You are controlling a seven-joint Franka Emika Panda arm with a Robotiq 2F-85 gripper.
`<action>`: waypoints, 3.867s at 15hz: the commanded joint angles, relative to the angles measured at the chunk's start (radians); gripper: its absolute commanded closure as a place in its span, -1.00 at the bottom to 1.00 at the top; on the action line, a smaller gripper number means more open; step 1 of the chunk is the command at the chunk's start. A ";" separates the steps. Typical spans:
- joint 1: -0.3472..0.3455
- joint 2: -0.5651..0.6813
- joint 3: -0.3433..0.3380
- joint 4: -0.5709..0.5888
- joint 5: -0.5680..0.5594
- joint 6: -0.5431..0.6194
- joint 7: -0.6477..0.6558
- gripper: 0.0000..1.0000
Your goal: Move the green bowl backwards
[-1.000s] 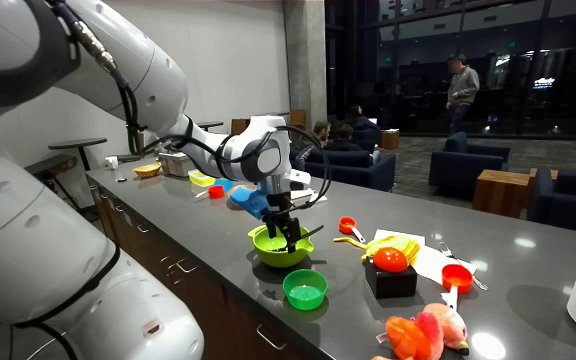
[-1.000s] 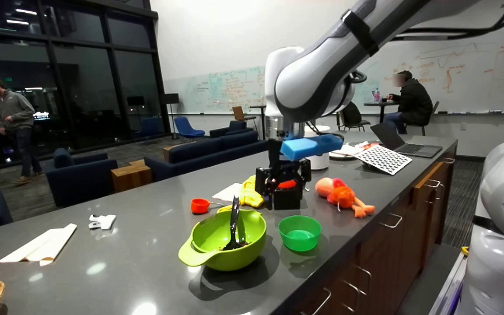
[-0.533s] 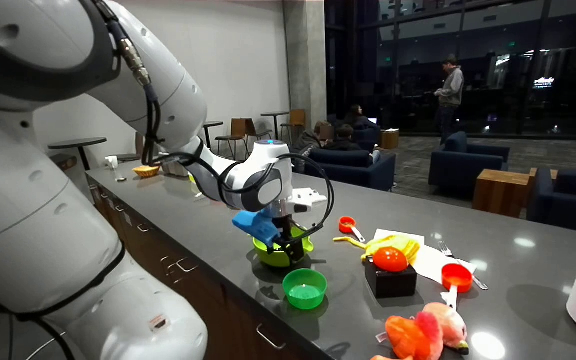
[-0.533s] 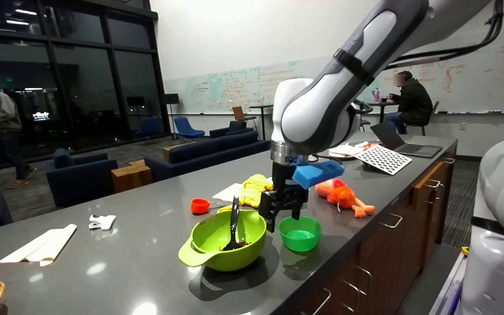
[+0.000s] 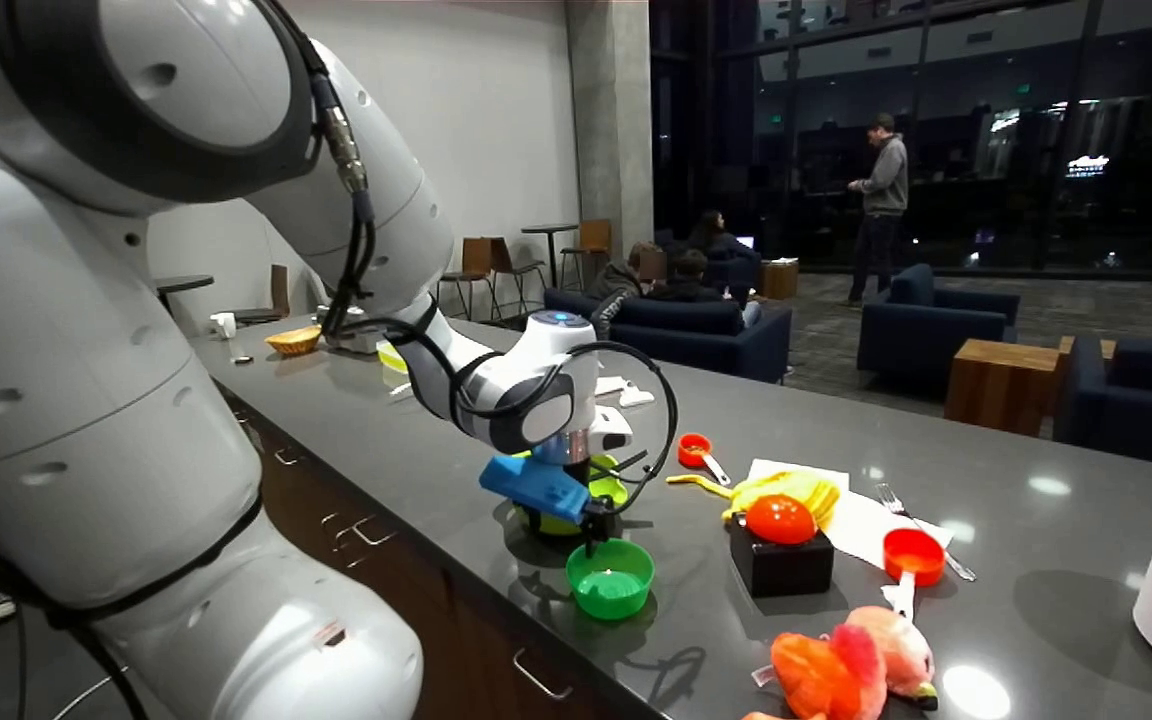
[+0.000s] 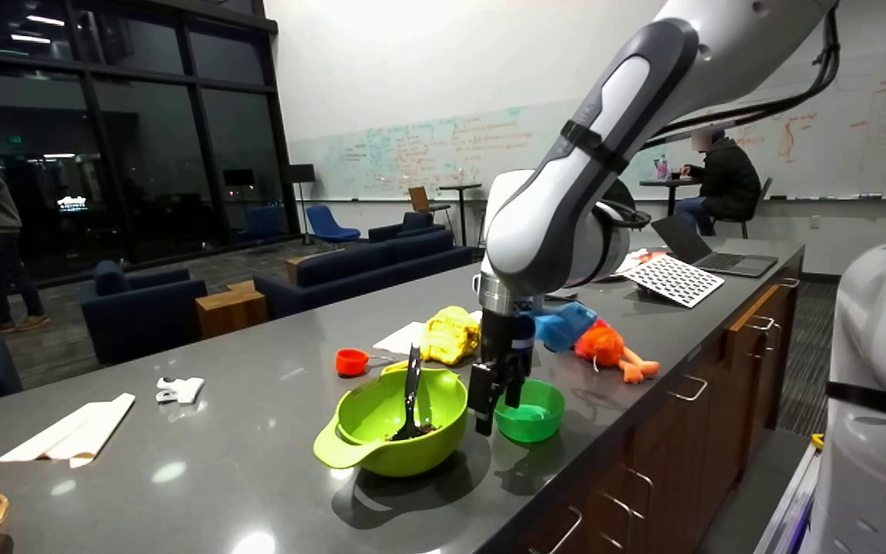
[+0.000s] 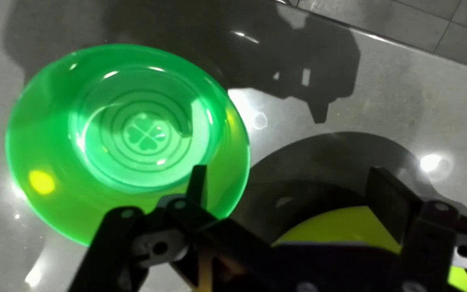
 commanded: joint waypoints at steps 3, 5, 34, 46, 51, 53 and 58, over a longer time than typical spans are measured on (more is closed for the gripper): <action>0.020 0.039 -0.024 0.012 0.029 0.008 -0.149 -1.00; 0.023 0.060 -0.022 0.012 0.040 0.017 -0.177 -1.00; -0.034 -0.050 0.094 0.150 -0.289 -0.243 0.087 0.98; -0.030 0.170 0.147 0.569 -0.431 -0.402 0.076 0.98; -0.054 0.317 0.123 0.734 -0.508 -0.401 0.070 0.98; -0.066 0.345 0.110 0.791 -0.510 -0.417 0.059 0.98; -0.101 0.403 0.090 0.885 -0.448 -0.429 0.004 0.98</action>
